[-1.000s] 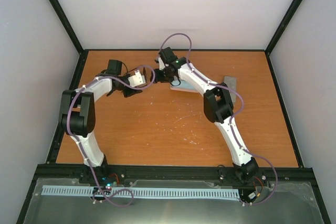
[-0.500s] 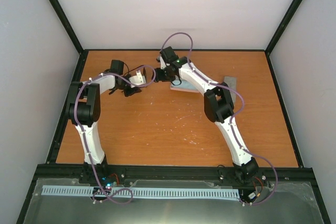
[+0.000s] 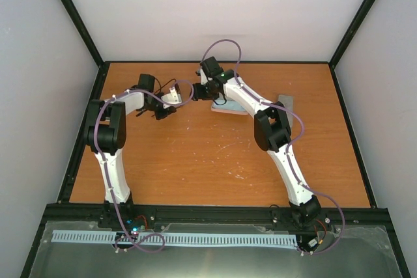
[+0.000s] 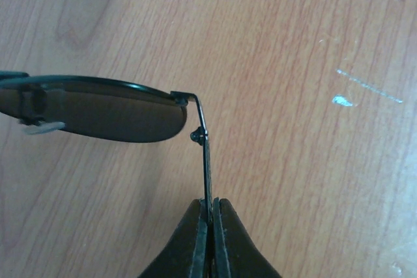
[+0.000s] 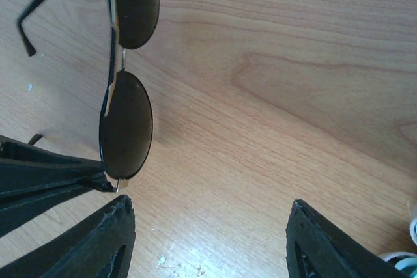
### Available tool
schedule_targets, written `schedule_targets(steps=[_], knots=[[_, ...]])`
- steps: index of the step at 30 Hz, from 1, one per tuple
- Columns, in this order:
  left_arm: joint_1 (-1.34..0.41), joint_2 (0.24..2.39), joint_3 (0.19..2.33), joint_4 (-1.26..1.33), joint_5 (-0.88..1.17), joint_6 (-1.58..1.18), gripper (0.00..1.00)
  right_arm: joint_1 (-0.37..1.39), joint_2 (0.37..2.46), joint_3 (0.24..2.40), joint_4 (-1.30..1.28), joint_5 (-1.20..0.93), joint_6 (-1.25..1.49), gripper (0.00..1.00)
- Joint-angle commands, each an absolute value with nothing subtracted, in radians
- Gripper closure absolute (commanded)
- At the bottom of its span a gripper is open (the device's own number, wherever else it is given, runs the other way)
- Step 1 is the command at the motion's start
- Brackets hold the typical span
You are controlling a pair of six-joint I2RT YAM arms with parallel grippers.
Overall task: Organize the sunglasses
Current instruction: Pick up the sunglasses from the center of the board.
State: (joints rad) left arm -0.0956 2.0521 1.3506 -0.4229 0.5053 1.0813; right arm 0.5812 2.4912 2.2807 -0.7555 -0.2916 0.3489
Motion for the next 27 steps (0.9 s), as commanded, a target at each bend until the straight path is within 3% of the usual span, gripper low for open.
schedule_targets(steps=[1, 13, 19, 27], knots=[[-0.102, 2.014, 1.356, -0.455, 0.586, 1.060, 0.99, 0.575, 2.442, 2.287, -0.728, -0.303, 0.352, 0.37], [-0.146, 1.932, 1.338, -0.587, 0.708, 1.029, 0.99, 0.568, 2.419, 2.286, -0.718, -0.365, 0.332, 0.35], [-0.150, 1.930, 1.346, -0.627, 0.719, 1.027, 0.99, 0.561, 2.340, 2.175, -0.621, -0.402, 0.372, 0.34], [-0.154, 1.959, 1.380, -0.682, 0.745, 1.026, 0.99, 0.565, 2.309, 2.135, -0.693, -0.429, 0.320, 0.36]])
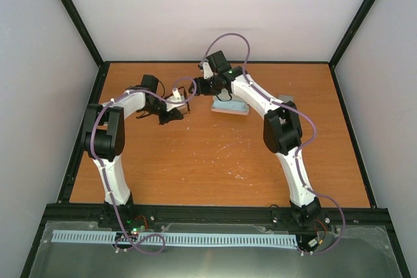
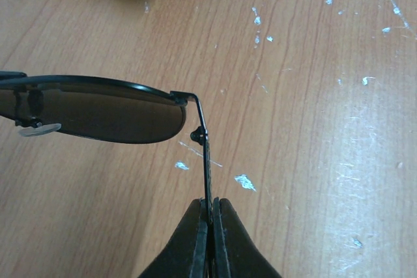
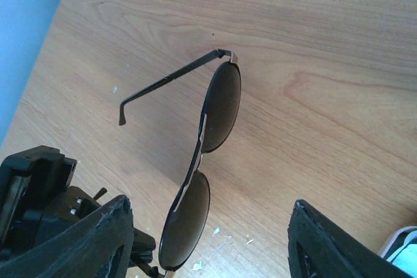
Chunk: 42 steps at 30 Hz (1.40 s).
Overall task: Organize the sunglasses
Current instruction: Pick up the sunglasses from the center of the board, then fold the sunglasses.
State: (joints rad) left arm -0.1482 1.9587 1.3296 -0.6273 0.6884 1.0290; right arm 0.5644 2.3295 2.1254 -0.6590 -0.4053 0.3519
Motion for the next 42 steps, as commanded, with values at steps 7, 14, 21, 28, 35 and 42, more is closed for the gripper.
schedule_targets(steps=[7, 14, 21, 28, 35, 42], knots=[[-0.163, 1.984, 1.437, -0.731, 0.766, 1.026, 0.99, 0.595, 2.371, 2.223, -0.754, -0.380, 0.312, 0.36], [-0.168, 1.995, 1.454, -0.750, 0.771, 1.024, 0.99, 0.614, 2.385, 2.230, -0.732, -0.381, 0.316, 0.36], [-0.186, 1.994, 1.461, -0.751, 0.778, 1.010, 0.99, 0.625, 2.414, 2.253, -0.753, -0.365, 0.306, 0.40], [-0.209, 1.998, 1.487, -0.752, 0.786, 0.992, 0.99, 0.634, 2.440, 2.268, -0.774, -0.341, 0.298, 0.45], [-0.222, 1.997, 1.495, -0.752, 0.788, 0.983, 0.98, 0.636, 2.444, 2.269, -0.773, -0.324, 0.296, 0.71], [-0.234, 1.993, 1.475, -0.742, 0.785, 0.972, 0.94, 0.635, 2.432, 2.266, -0.756, -0.295, 0.298, 0.94]])
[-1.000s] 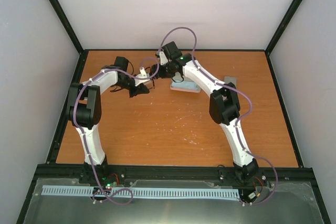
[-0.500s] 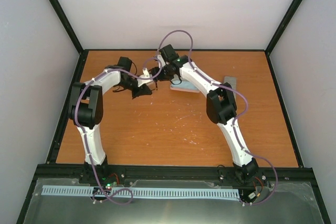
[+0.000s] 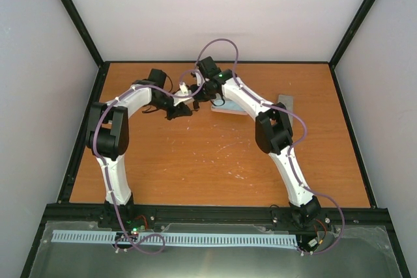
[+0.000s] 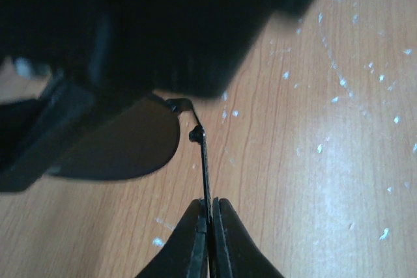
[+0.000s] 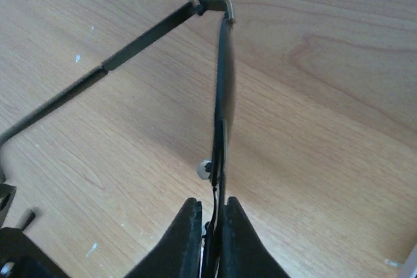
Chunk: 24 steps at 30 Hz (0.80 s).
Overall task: Organize the sunglasses
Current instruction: Fold the sunglasses.
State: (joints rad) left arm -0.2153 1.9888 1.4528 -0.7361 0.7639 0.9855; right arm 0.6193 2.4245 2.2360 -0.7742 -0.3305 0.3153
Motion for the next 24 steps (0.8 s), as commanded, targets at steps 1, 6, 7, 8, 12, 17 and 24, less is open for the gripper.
schedule_targets(steps=[1, 6, 7, 8, 12, 17, 24], knots=[[-0.235, 1.992, 1.470, -0.738, 0.785, 0.969, 0.91, 0.635, 2.432, 2.265, -0.758, -0.295, 0.297, 0.97], [-0.242, 1.981, 1.456, -0.708, 0.789, 0.938, 0.56, 0.635, 2.430, 2.256, -0.764, -0.287, 0.292, 0.97], [-0.242, 1.978, 1.460, -0.706, 0.791, 0.926, 0.49, 0.635, 2.428, 2.251, -0.765, -0.279, 0.290, 0.97], [-0.242, 1.975, 1.464, -0.706, 0.795, 0.922, 0.44, 0.635, 2.425, 2.243, -0.765, -0.266, 0.288, 0.97], [-0.242, 1.941, 1.486, -0.700, 0.811, 0.882, 0.15, 0.624, 2.405, 2.205, -0.759, -0.250, 0.275, 0.97], [-0.242, 1.853, 1.546, -0.669, 0.867, 0.755, 0.04, 0.586, 2.345, 2.111, -0.757, -0.259, 0.241, 0.97], [-0.190, 1.726, 1.583, -0.410, 0.900, 0.433, 0.29, 0.548, 2.164, 1.870, -0.686, -0.348, 0.176, 0.97]])
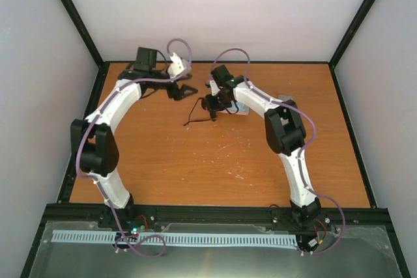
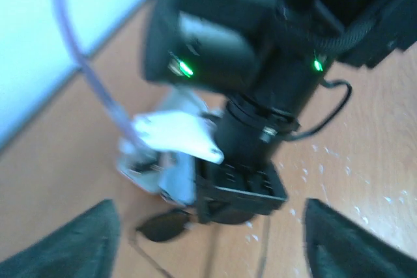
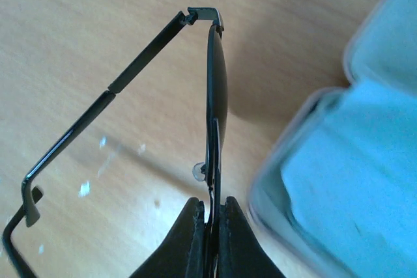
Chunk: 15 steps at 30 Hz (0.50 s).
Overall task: Organize the sunglasses
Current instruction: Fold the sunglasses.
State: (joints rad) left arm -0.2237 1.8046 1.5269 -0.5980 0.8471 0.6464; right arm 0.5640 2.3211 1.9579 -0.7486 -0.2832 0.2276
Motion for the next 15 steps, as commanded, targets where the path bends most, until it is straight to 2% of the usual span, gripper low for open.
schedule_targets(steps=[1, 3, 4, 10, 15], knots=[[-0.182, 1.721, 1.581, -0.382, 0.892, 0.403, 0.44, 0.546, 2.138, 1.835, -0.666, -0.376, 0.169, 0.97], [-0.171, 1.727, 1.580, -0.349, 0.892, 0.364, 0.63, 0.541, 2.083, 1.768, -0.633, -0.454, 0.164, 0.97], [-0.170, 1.733, 1.580, -0.349, 0.903, 0.355, 0.67, 0.538, 2.060, 1.735, -0.604, -0.518, 0.162, 0.97], [-0.170, 1.762, 1.533, -0.302, 0.988, 0.269, 0.71, 0.537, 1.964, 1.623, -0.539, -0.804, 0.126, 0.97], [-0.172, 1.773, 1.526, -0.268, 1.030, 0.219, 0.70, 0.537, 1.935, 1.595, -0.509, -0.942, 0.129, 0.97]])
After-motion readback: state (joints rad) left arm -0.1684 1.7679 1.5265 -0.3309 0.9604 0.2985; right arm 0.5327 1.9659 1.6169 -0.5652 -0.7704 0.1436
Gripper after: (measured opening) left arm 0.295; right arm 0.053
